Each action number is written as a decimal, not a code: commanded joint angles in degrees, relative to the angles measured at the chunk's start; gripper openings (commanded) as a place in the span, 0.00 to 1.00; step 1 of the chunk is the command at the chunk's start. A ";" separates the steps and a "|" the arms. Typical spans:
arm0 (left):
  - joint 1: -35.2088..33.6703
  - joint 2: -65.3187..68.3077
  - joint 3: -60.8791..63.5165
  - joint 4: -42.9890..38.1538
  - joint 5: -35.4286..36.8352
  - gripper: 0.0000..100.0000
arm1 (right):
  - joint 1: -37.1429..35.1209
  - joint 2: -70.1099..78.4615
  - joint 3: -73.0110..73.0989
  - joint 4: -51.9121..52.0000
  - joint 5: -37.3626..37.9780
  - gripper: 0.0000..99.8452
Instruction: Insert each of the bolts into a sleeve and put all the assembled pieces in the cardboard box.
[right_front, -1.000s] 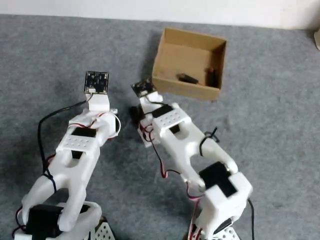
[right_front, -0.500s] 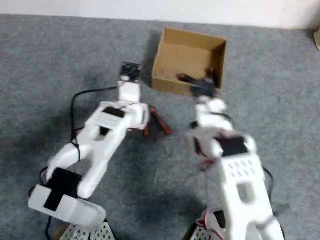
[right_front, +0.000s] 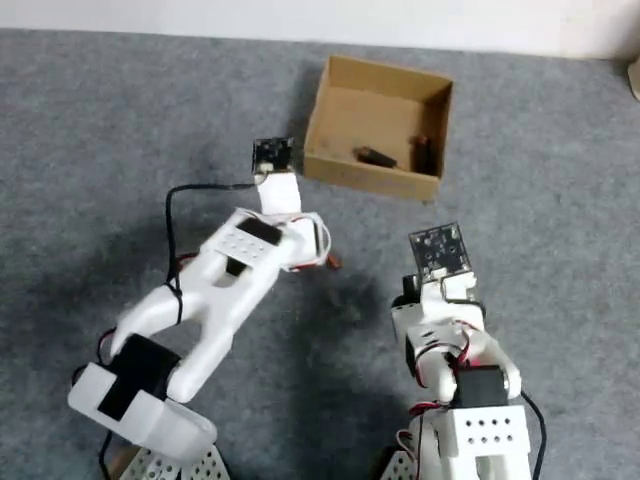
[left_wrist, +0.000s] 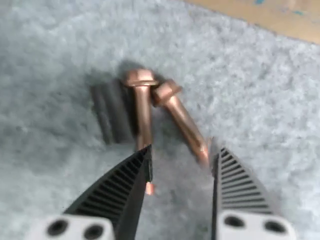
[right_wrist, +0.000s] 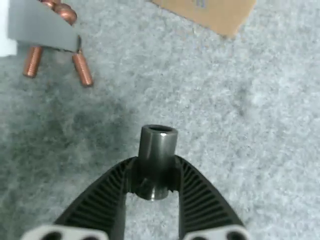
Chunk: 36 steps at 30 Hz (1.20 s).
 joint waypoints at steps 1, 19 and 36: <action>2.51 -0.22 -1.80 -0.70 1.32 0.20 | -0.57 -0.84 -0.22 -2.15 0.79 0.01; -2.07 21.41 -18.42 -2.73 9.23 0.20 | -0.66 -0.84 1.98 -6.11 0.53 0.01; -1.45 27.47 -32.13 18.99 9.32 0.00 | -0.57 -0.84 4.26 -10.33 0.53 0.01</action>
